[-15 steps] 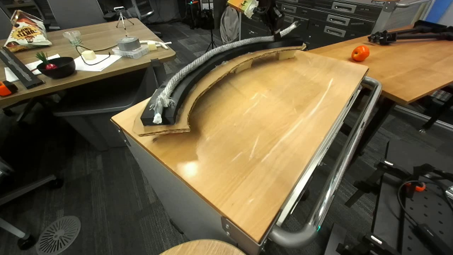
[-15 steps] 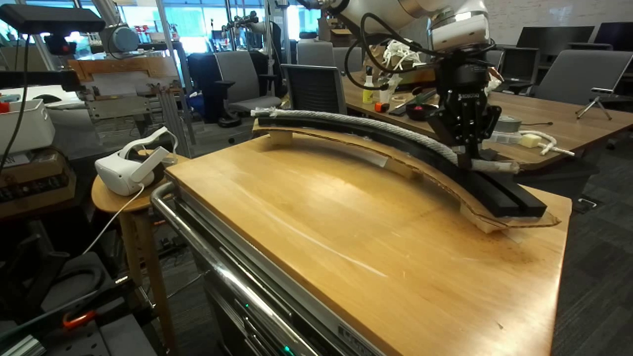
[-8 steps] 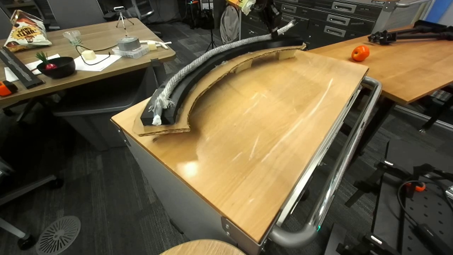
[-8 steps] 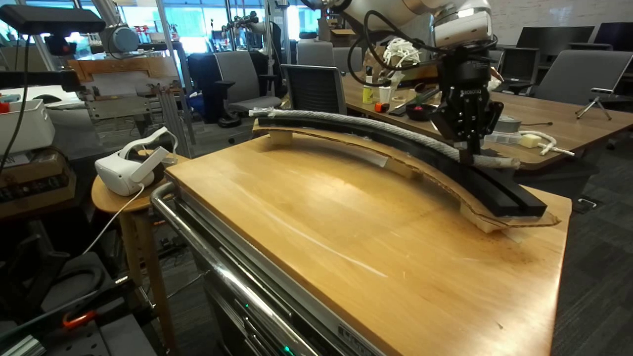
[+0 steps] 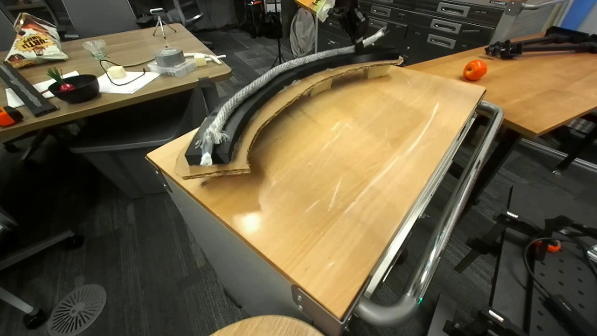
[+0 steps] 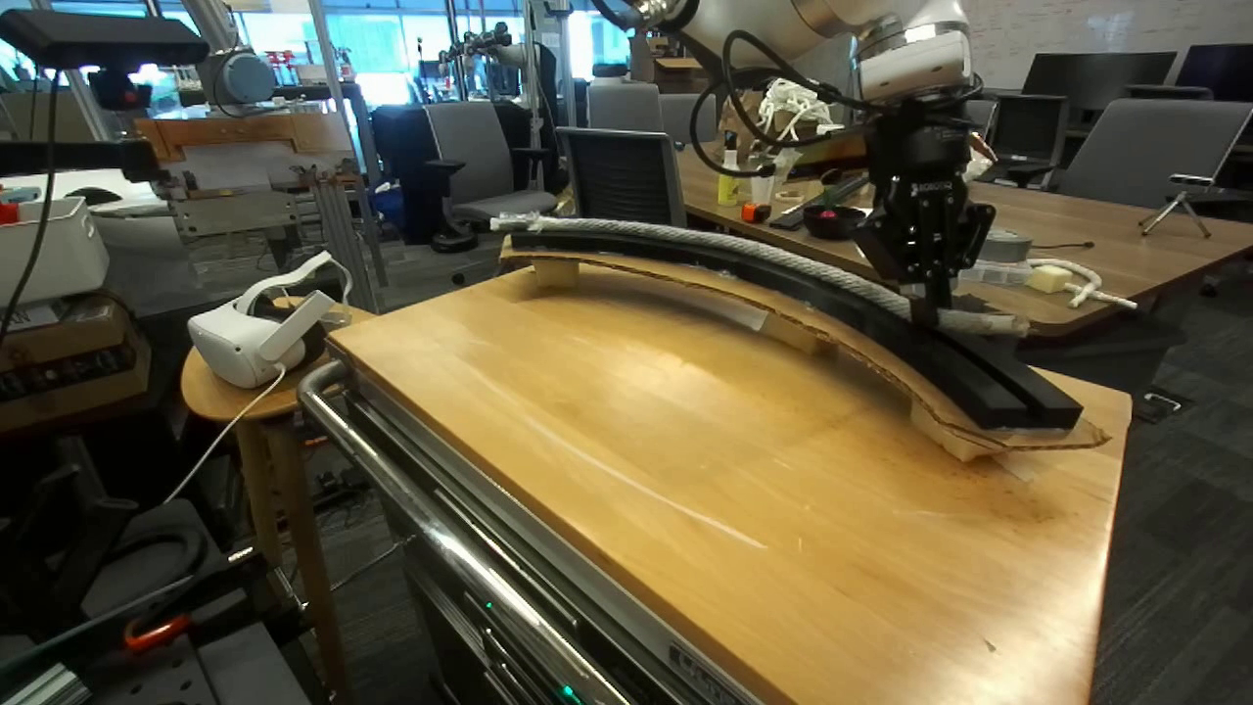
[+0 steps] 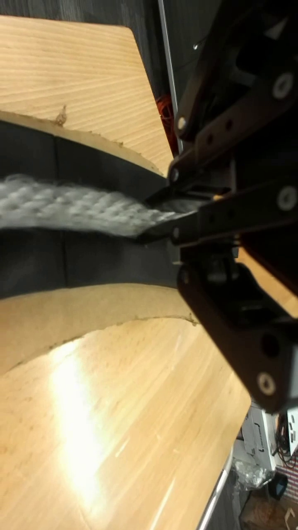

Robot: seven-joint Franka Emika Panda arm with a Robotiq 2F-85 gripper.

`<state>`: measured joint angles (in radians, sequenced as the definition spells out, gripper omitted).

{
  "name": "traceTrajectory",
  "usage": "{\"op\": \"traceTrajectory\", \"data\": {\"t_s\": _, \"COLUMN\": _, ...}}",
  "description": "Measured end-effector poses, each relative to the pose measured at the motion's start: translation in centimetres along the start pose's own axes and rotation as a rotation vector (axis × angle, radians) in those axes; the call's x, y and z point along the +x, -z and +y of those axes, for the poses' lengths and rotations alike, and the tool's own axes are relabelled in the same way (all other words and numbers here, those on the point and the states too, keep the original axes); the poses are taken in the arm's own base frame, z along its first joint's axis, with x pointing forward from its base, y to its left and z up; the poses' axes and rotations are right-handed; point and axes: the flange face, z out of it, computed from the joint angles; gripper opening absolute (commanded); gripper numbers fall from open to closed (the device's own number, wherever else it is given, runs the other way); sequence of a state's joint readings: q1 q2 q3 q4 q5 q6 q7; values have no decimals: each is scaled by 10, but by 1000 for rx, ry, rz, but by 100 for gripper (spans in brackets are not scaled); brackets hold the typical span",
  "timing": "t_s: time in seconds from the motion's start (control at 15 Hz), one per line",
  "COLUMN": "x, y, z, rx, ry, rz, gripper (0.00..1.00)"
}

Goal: Put the rope along the center of the black object

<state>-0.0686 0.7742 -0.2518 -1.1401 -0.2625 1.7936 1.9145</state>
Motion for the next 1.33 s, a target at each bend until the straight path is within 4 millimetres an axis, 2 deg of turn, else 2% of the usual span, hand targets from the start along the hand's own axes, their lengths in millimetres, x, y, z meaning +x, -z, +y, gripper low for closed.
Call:
{"op": "traceTrajectory", "data": {"t_s": 0.2, "x": -2, "y": -1, "z": -2, "rx": 7, "ry": 6, "rz": 5, "gripper": 3}}
{"op": "traceTrajectory", "data": {"t_s": 0.27, "x": -2, "y": -1, "z": -2, "rx": 8, "ry": 8, "rz": 6, "gripper": 34}}
{"op": "traceTrajectory", "data": {"t_s": 0.33, "x": -2, "y": -1, "z": -2, "rx": 9, "ry": 8, "rz": 5, "gripper": 37}}
{"op": "traceTrajectory", "data": {"t_s": 0.47, "x": -2, "y": -1, "z": -2, "rx": 10, "ry": 9, "rz": 5, "gripper": 51}}
{"op": "traceTrajectory", "data": {"t_s": 0.87, "x": 0, "y": 3, "z": -4, "rx": 14, "ry": 8, "rz": -1, "gripper": 98}}
{"op": "traceTrajectory", "data": {"t_s": 1.13, "x": 7, "y": 8, "z": -7, "rx": 19, "ry": -1, "rz": -12, "gripper": 100}}
{"op": "traceTrajectory", "data": {"t_s": 1.33, "x": 15, "y": 20, "z": -5, "rx": -4, "ry": 54, "rz": -7, "gripper": 100}}
